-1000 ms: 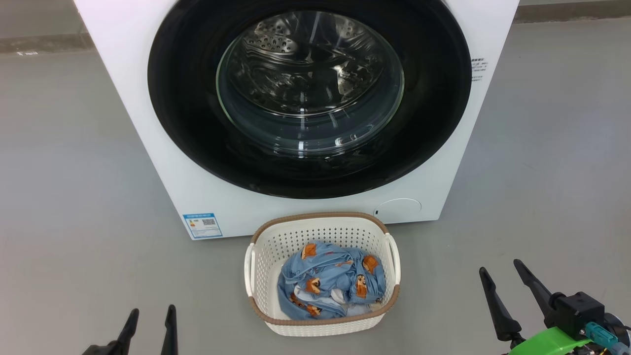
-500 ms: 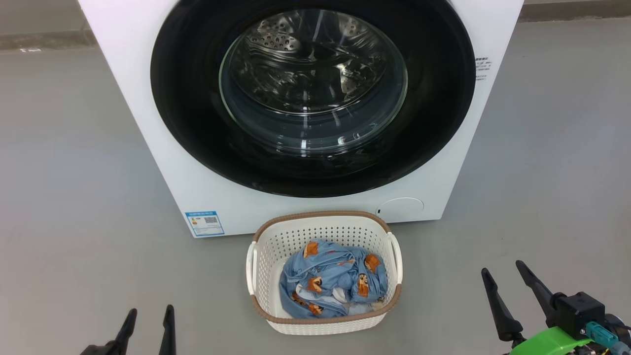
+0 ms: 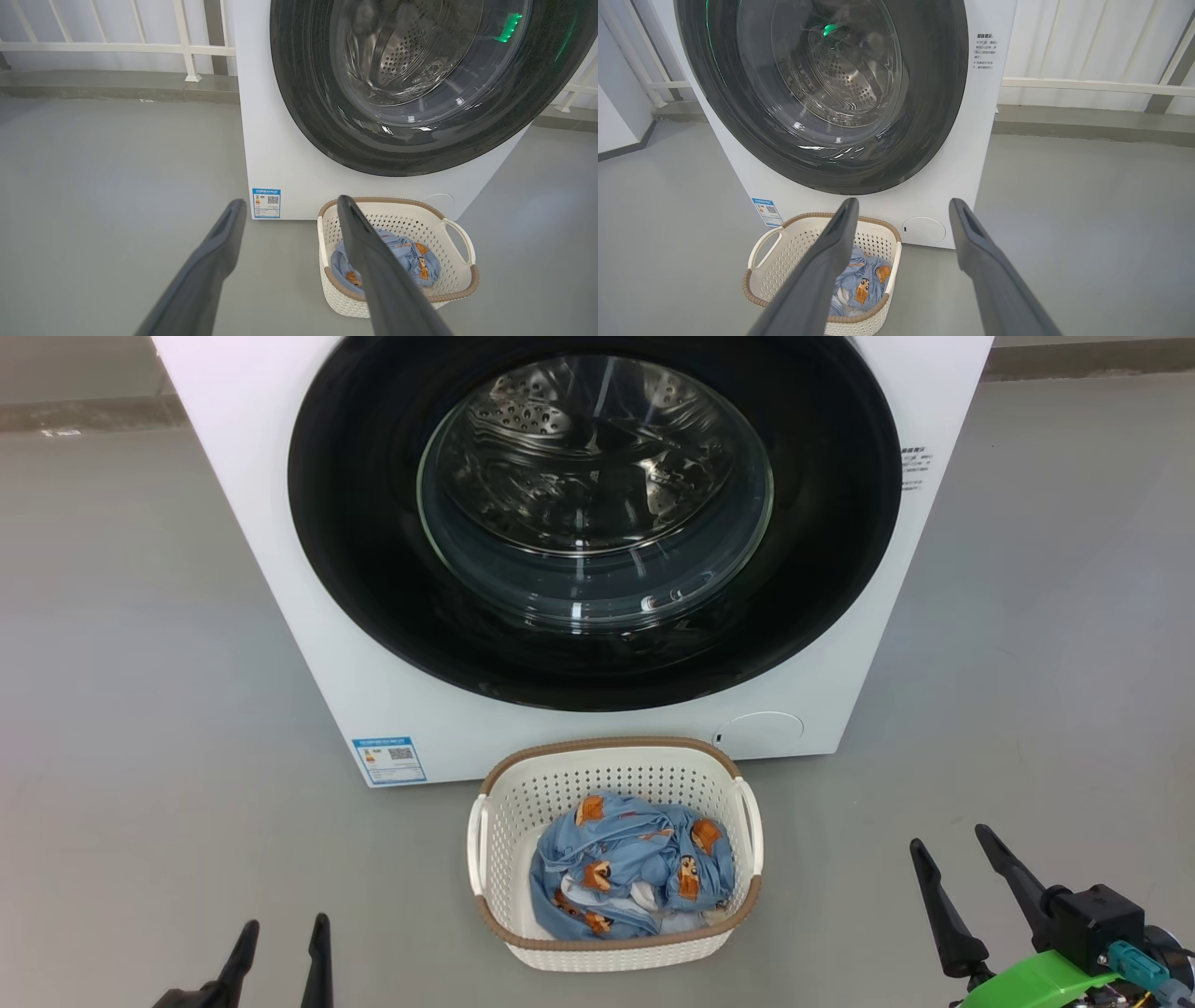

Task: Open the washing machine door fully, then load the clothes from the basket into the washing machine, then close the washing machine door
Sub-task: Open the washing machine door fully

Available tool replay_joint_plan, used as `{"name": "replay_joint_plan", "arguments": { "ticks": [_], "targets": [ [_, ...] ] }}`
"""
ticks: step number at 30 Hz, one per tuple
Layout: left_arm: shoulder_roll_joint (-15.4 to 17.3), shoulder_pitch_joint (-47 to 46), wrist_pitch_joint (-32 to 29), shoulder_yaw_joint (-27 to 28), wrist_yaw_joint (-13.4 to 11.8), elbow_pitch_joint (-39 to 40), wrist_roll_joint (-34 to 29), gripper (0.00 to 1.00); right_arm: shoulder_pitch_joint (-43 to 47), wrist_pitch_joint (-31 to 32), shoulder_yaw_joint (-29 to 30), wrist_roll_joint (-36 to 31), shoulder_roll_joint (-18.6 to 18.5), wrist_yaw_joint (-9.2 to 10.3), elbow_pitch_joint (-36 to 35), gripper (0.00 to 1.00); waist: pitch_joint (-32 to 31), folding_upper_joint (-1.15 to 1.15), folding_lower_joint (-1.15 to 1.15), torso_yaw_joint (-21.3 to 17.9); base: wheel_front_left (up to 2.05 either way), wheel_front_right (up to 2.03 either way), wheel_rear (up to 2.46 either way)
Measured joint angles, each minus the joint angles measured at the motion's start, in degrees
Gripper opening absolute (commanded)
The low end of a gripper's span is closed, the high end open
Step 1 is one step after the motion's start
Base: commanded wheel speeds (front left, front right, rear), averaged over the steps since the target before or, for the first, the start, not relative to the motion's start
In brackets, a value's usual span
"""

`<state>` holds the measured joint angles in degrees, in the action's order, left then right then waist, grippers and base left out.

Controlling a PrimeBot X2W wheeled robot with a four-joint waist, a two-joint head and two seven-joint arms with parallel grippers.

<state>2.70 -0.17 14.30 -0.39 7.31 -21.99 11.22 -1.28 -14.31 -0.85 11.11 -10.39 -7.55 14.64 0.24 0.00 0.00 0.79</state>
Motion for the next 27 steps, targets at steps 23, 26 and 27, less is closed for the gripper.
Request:
{"name": "replay_joint_plan", "arguments": {
  "ticks": [23,26,27],
  "targets": [
    [-0.01,1.00,0.00,0.33,0.00,0.05,-0.74,1.00,0.00,0.00,0.00,0.00,0.18,0.00,-0.09,1.00,0.05,0.00,0.00,-0.08,0.44,0.44,-0.87],
    [-0.03,1.00,-0.01,0.32,0.00,0.07,-0.74,1.00,0.00,0.00,0.00,0.00,0.24,0.00,-0.10,1.00,0.10,0.00,0.00,-0.09,1.23,1.23,-2.46],
    [-0.07,1.00,0.00,0.32,0.00,0.08,-0.74,1.00,0.00,0.00,0.00,0.00,0.23,0.00,-0.10,1.00,0.10,0.00,0.00,-0.10,1.23,1.23,-2.46]
  ]
}}
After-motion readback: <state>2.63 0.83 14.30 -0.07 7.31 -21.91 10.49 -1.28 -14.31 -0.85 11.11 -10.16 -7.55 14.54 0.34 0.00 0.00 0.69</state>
